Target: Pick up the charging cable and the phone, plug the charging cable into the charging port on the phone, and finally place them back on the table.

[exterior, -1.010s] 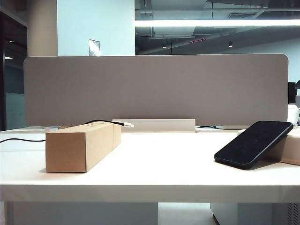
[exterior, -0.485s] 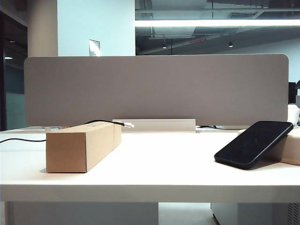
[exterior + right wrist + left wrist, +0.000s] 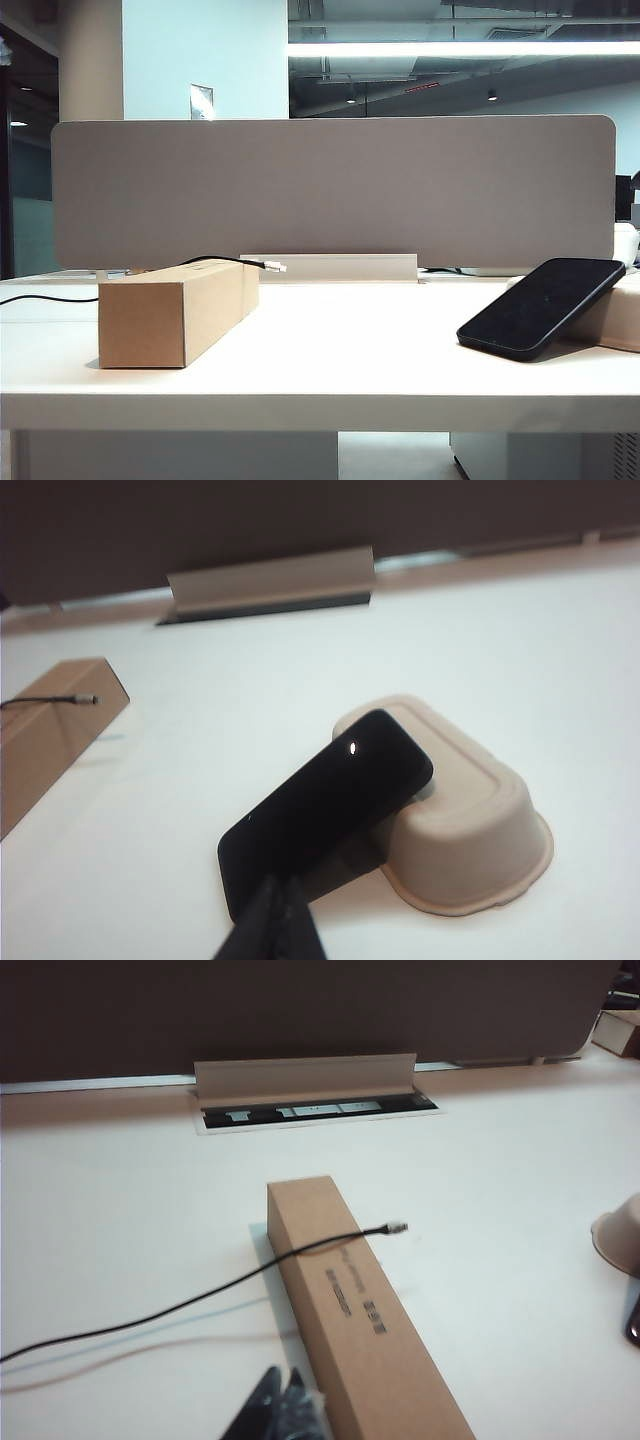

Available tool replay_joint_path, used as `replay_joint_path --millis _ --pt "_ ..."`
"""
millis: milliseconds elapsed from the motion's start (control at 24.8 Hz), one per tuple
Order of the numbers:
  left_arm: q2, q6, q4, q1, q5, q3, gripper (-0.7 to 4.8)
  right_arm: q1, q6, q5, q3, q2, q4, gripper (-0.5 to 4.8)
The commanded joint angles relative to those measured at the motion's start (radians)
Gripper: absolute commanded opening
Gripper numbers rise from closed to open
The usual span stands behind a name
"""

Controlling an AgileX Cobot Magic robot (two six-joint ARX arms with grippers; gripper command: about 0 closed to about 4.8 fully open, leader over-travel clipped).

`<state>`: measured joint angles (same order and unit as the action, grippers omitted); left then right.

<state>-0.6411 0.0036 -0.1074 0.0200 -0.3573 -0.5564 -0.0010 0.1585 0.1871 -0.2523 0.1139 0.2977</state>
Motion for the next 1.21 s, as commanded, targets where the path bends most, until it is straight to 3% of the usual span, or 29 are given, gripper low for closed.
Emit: replay_joint_path --millis 40,283,444,566,727,767,808,1010,1091,1212 --pt "-0.053 0.001 0.013 0.003 -0.006 -0.052 -0.06 0.000 0.003 0.005 -0.028 0.053 -0.012 -0.01" --pt "-0.189 0.034 0.011 0.048 -0.006 -0.150 -0.06 0.000 0.087 0.079 -0.053 0.188 -0.056 0.05" --pt "-0.317 0.105 0.011 0.100 0.001 -0.221 -0.05 -0.001 0.161 0.131 -0.058 0.320 -0.103 1.18" --pt "-0.391 0.105 0.007 0.103 -0.007 -0.259 -0.04 0.000 0.168 0.176 -0.060 0.409 -0.141 1.19" --pt "-0.481 0.131 -0.015 0.104 -0.010 -0.330 0.21 -0.001 0.267 0.211 -0.061 0.539 -0.246 1.34" --pt "-0.510 0.148 -0.016 0.105 -0.013 -0.356 0.48 -0.001 0.270 0.217 -0.064 0.587 -0.278 1.85" --pt "-0.528 0.147 -0.017 0.109 -0.014 -0.371 0.62 -0.001 0.278 0.222 -0.065 0.607 -0.288 2.03" --pt "-0.647 0.167 -0.058 0.137 -0.028 -0.480 0.63 -0.002 0.396 0.241 -0.066 0.787 -0.400 3.35" --pt "-0.701 0.216 -0.105 0.151 -0.026 -0.538 0.95 -0.002 0.396 0.242 -0.069 0.843 -0.415 3.71" --pt "-0.769 0.235 -0.135 0.183 -0.021 -0.613 1.53 -0.002 0.397 0.245 -0.071 0.921 -0.464 3.74"
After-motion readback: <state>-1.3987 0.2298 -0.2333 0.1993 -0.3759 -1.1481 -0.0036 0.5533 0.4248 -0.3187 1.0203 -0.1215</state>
